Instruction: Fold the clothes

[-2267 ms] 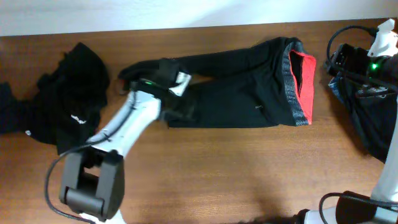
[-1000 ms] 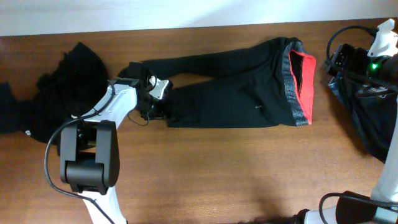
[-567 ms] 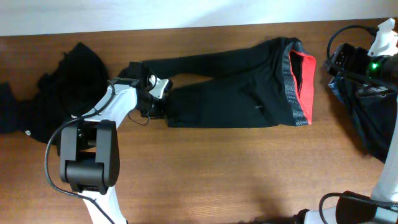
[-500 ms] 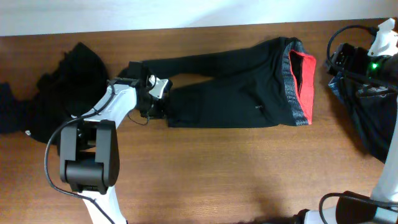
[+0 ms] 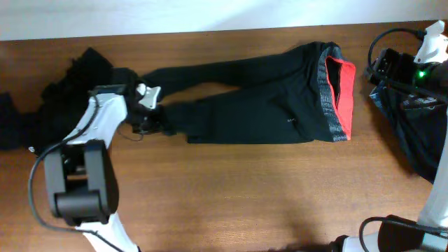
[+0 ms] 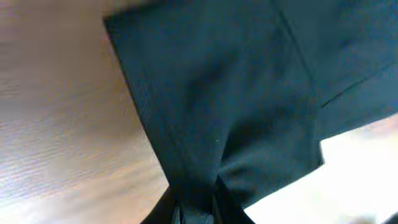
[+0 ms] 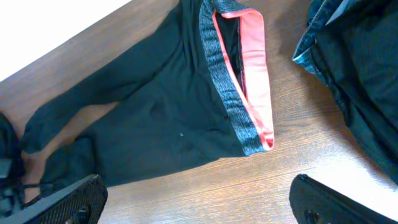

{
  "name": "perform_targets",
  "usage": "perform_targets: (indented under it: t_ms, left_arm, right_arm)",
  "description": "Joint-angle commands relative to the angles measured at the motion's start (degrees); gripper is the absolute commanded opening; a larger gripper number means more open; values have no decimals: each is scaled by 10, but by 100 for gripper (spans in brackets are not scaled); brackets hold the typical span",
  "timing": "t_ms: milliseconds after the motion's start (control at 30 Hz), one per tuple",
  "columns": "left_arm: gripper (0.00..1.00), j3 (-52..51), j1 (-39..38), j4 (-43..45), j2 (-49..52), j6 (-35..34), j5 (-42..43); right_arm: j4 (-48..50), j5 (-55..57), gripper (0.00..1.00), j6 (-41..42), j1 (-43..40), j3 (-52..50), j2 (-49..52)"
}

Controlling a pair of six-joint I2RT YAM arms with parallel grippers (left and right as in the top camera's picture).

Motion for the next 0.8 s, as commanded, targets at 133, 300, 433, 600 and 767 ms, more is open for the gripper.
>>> perform_targets:
  t_ms: [133,300,433,600,767]
  left_arm:
    - [13,13,15,-41,-48,3,-195]
    - [13,13,15,-44,-48,-17,-276]
    - [13,13,15,-49,-48,-18,-318]
    - [13,13,16,-54,-47,-31,-366]
    - [13,13,20,-58,-48,-32,-385]
  right_arm:
    - [2,-8,99,-2,-2,1,0]
    - [4,-8,99,-2,-2,1,0]
    - [4,-8,99,-2,-1,1,0]
    - [4,-7,99,-2,-2,1,0]
    - [4,-7,99,-2,-2,1,0]
